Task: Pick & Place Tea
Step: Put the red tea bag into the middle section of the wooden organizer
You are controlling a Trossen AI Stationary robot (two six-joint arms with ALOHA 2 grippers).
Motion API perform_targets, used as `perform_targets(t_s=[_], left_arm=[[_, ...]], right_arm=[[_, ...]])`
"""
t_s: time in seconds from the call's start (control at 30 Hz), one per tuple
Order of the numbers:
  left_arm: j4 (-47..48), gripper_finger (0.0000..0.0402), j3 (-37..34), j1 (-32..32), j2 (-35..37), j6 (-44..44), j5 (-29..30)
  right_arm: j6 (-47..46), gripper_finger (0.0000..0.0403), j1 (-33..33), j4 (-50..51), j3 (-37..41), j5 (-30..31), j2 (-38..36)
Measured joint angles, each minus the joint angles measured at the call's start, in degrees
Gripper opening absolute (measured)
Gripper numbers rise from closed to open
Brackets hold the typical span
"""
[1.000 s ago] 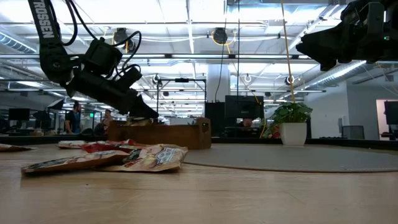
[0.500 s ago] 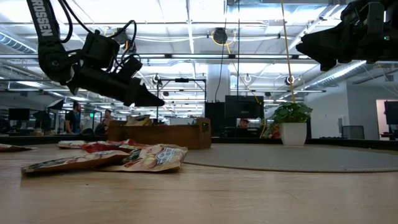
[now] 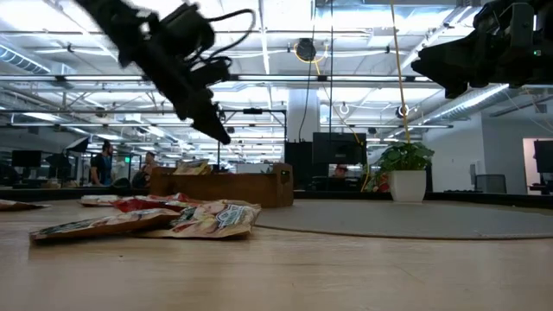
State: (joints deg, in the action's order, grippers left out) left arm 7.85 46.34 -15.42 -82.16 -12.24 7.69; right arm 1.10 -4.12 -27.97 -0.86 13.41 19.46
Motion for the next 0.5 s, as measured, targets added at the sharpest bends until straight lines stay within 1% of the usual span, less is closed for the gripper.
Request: perform_targets(t_s=[0.07,0.13,0.23,0.33,0.5], left_arm=[[8.4,0.0005,5.7,0.6,-2.1,0.6,-0.3],[14.7,0.0004,9.2,0.6,-3.9,0.7,-2.7],[17.3,0.0003,12.8,0.6,-7.6,-0.1,-4.9],[21.1,0.0003,15.1,0.4,-12.1,-0.2,-5.0],[23.7,0.0002,17.5,0.3,-18.4,-1.3,-5.1]], right_arm=[[0.0,0.0155,0.0,0.0,0.0,0.0,0.0],[0.0,0.0155,0.0,-0.2,0.0,0.0,0.1],[0.0,0.0155,0.0,0.0,0.0,0.0,0.2],[0.0,0.0155,0.0,0.5,0.0,0.0,0.3],[0.0,0.0155,0.0,0.4,0.0,0.0,0.6]])
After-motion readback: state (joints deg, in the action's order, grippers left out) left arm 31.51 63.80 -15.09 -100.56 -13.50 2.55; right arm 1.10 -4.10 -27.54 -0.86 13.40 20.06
